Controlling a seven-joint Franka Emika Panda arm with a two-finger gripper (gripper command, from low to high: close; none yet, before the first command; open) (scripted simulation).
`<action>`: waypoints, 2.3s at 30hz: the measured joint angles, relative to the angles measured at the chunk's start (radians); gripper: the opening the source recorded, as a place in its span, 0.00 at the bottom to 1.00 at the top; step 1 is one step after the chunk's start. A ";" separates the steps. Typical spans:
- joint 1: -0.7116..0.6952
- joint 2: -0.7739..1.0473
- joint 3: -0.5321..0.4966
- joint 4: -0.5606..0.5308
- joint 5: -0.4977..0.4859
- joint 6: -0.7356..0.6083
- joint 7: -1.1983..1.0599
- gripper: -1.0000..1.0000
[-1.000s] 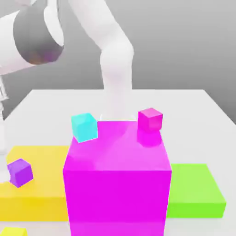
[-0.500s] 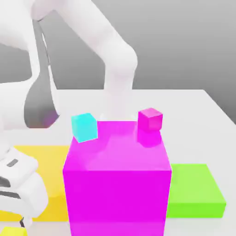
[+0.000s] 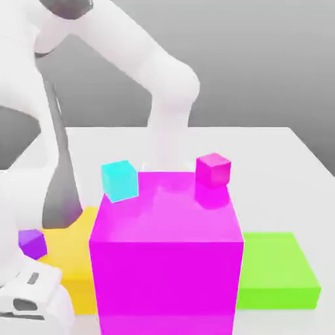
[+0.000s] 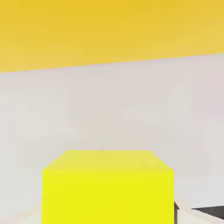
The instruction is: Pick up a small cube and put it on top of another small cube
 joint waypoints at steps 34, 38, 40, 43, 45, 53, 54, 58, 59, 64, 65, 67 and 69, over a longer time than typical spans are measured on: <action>-0.636 0.130 1.020 -0.322 0.554 -0.156 0.714 0.00; -0.713 0.104 1.154 -0.364 0.560 -0.201 0.850 0.00; -0.749 0.092 1.219 -0.385 0.564 -0.223 0.918 0.00; -0.795 0.072 1.310 -0.415 0.565 -0.258 1.025 0.00; -0.824 0.059 1.368 -0.436 0.565 -0.281 1.097 0.00; -0.919 0.020 1.586 -0.519 0.568 -0.374 1.387 0.00; -0.929 0.016 1.611 -0.529 0.568 -0.386 1.424 0.00; -0.962 0.007 1.701 -0.568 0.568 -0.430 1.564 0.00; -0.973 0.006 1.728 -0.580 0.569 -0.443 1.606 0.00; -1.006 0.028 1.725 -0.670 0.540 -0.379 1.670 0.00; -1.009 0.041 1.712 -0.697 0.530 -0.339 1.671 0.00; -1.012 0.053 1.701 -0.722 0.520 -0.304 1.672 1.00; -1.012 0.053 1.701 -0.722 0.520 -0.304 1.672 1.00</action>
